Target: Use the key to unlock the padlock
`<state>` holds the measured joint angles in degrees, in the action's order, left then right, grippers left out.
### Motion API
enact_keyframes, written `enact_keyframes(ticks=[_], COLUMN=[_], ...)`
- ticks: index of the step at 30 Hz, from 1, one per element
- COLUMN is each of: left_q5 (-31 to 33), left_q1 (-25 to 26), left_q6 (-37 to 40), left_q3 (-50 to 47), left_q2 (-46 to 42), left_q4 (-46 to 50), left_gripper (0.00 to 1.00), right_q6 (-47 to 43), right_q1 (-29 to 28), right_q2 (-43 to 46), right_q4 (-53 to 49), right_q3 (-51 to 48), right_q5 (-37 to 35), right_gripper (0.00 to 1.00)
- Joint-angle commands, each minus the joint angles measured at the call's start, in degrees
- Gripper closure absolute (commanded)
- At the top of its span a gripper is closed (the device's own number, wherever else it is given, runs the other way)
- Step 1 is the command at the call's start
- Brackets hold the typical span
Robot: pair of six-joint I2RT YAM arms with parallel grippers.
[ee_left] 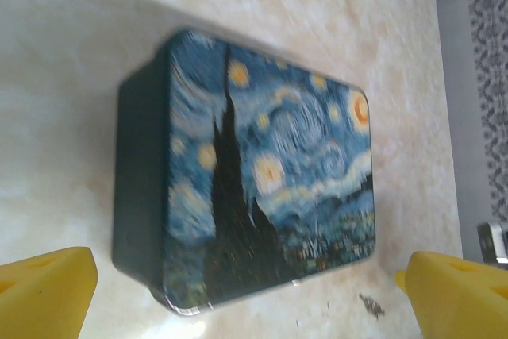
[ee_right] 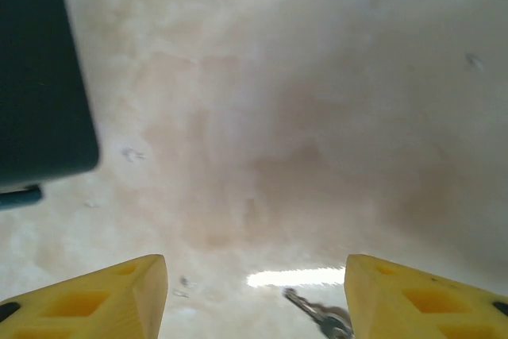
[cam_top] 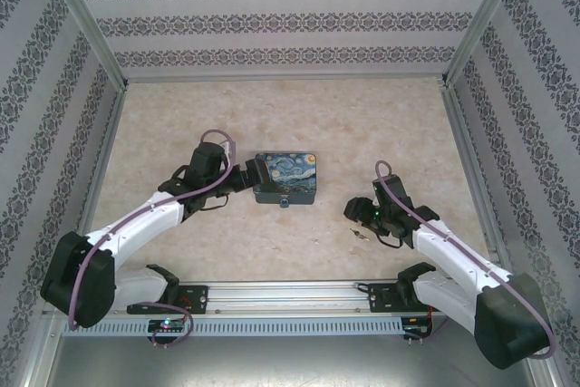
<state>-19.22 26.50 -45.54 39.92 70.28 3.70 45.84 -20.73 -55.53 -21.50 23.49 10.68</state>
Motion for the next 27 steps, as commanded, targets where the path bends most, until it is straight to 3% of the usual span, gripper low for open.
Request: enact_keyframes(ticks=[1,11,21,27], left_q5=[0.38,4.15,5.51,5.98], left_q1=[3.15,10.12,11.2,11.2], left_q6=[-2.59,-5.78,-5.9,-5.79], left_q3=[-0.74,-1.41,-1.47,-1.51], left_q2=[-1.99,-0.77,-1.02,-0.67], left_q4=[2.38,-0.01,-0.07,-0.36], left_gripper=[0.0,0.0,0.0,0.0], right_q6=[-1.46,1.76,8.26,16.07], right_q1=[-0.06,-6.46,-11.4,-20.16], right_q2=[-0.18,-3.46,-0.33,0.1], right_q4=[-2.06,-1.62,-1.06,1.66], right_q3=[-0.81,-2.19,-5.39,-5.54], right_q5=[-2.24,-5.07,-4.0,-7.1], right_gripper=[0.39,0.39,0.4,0.41])
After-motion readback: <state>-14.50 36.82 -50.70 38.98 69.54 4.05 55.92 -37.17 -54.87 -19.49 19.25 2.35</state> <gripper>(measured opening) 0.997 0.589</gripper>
